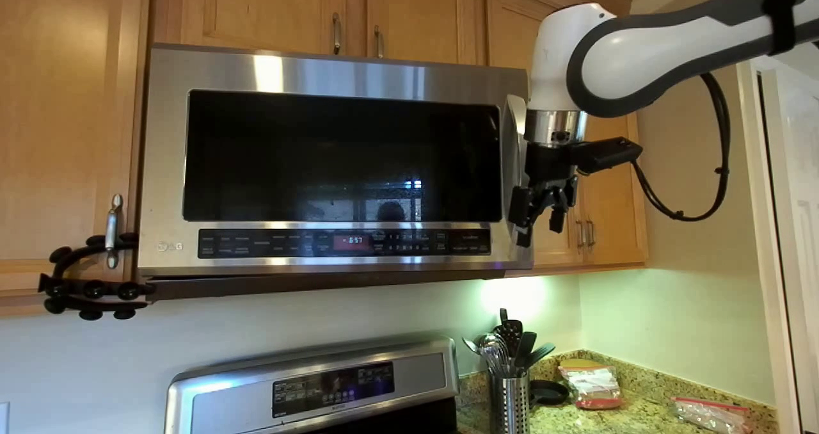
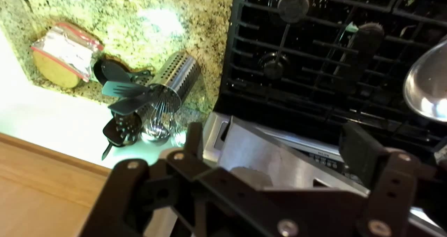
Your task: Open the microwave door
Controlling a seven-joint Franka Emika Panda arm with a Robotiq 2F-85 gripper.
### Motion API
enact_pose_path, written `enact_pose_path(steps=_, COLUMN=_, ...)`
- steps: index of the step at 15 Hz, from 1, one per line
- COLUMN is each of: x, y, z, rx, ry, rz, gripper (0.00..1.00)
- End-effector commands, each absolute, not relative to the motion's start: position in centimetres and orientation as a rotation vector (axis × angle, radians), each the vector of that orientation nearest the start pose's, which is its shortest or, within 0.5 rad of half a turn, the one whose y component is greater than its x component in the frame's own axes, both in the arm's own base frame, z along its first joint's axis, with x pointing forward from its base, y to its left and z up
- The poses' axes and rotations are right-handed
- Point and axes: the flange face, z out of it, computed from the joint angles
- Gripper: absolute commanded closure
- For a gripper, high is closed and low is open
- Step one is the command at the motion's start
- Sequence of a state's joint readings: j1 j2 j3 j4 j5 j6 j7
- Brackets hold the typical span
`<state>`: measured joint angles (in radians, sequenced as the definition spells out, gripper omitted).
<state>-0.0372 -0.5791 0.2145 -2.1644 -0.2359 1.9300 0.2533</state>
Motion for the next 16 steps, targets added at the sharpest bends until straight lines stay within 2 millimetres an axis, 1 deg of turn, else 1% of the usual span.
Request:
enact_pose_path(steps=1, x=38.2, y=7.0, z=63.7, rx=-3.326, ry=0.117, rz=-0.503, gripper=0.00)
enact_pose_path(steps=3, x=38.0, y=6.7, z=63.3, rx=-3.302, ry=0.141, rz=-0.459, gripper=0.00)
enact_pose_path(steps=9, x=38.1, y=4.9, z=61.9, rx=-3.233, ry=0.248, rz=-0.467, gripper=0.00)
enact_pose_path(steps=13, x=38.4, y=3.7, z=60.3, rx=-3.204, ry=0.322, rz=-0.457, gripper=0.00)
enact_pose_path(steps=14, x=39.3, y=4.2, z=61.1, rx=-3.239, ry=0.259, rz=-0.421, gripper=0.00)
enact_pose_path(steps=16, x=39.3, y=3.9, z=60.5, rx=-3.235, ry=0.280, rz=-0.417, gripper=0.00)
